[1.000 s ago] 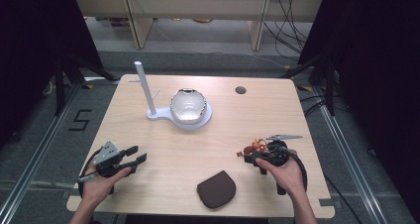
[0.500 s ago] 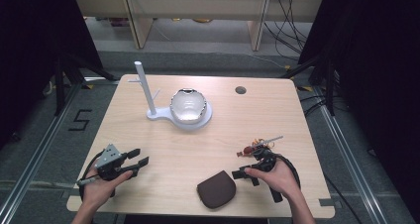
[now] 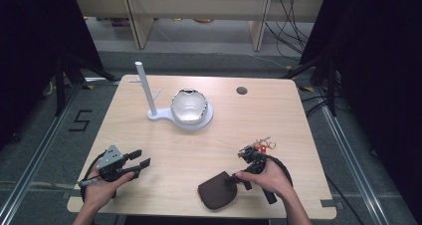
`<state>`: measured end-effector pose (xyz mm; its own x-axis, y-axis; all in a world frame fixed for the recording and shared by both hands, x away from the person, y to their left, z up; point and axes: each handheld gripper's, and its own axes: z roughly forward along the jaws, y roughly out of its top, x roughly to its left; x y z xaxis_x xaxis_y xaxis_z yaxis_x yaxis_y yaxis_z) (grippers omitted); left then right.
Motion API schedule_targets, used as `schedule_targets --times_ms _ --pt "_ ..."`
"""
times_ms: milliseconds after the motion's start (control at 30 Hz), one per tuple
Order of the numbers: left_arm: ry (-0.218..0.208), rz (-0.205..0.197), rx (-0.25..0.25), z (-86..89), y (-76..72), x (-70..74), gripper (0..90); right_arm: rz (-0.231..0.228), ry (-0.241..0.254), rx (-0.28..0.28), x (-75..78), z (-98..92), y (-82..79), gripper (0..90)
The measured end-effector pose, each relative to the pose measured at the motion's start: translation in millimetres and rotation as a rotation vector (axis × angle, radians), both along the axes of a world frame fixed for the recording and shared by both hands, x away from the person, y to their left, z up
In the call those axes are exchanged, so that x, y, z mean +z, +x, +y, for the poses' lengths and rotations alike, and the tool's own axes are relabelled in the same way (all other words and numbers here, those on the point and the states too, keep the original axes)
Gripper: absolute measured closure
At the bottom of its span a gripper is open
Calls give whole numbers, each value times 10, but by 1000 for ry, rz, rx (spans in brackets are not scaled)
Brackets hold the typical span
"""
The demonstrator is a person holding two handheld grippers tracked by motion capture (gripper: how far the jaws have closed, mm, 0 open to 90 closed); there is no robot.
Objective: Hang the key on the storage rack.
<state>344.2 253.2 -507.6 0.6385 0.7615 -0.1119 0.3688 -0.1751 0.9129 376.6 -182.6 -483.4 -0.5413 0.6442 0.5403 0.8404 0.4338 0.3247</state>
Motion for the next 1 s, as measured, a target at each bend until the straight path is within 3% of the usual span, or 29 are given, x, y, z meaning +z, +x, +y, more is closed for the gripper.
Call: schedule_targets --times_ms 33,67,133,167,333,367,500,633,733,833,933,1000 --pt "-2 -3 -5 -1 1 0 470 15 -27 -8 -21 32 -2 425" --pt "-2 -3 -5 -1 1 0 470 0 -14 16 -48 31 11 421" --pt "8 1 2 -1 -7 8 469 13 -26 18 -62 41 12 409" --pt "1 0 -6 2 -2 3 469 18 -1 20 -95 61 23 410" --pt "3 5 3 4 -1 -7 467 30 -22 43 -99 81 48 451" --pt "-1 3 -4 4 6 -15 467 66 -15 26 -85 99 47 473" --pt "6 3 -3 2 2 -17 468 34 -44 38 -82 112 53 505" --pt "6 6 -5 3 1 -21 467 40 -64 21 -62 119 36 533" --pt "6 9 -5 5 2 -27 467 32 -66 5 -49 108 31 572" --pt "3 9 -11 7 12 -39 467 14 -57 23 -43 94 30 586" --pt "5 8 -10 8 14 -39 467 18 -67 16 -21 113 33 624" --pt "2 9 -10 12 12 -39 466 45 -77 12 17 114 20 648"
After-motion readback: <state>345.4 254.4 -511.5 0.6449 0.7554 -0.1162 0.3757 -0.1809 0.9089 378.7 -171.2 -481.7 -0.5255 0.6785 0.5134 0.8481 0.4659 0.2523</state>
